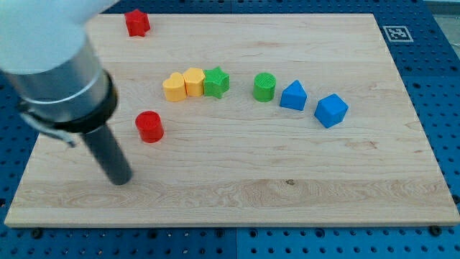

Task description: Slide the red circle up

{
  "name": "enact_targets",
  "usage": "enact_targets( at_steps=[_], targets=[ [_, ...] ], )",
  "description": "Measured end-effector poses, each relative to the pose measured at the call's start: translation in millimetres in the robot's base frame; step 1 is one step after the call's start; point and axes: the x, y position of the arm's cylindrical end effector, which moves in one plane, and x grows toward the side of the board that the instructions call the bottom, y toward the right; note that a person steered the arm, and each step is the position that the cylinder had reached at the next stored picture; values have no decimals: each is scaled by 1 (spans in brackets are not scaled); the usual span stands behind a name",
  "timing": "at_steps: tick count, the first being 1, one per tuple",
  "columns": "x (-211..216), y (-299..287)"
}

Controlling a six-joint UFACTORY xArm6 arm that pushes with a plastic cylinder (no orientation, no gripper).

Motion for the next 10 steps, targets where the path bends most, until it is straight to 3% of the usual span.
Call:
enact_targets(
  at_steps=[1,5,10],
  targets=[
    [-13,28],
    [-82,27],
    [-126,-8]
  ],
)
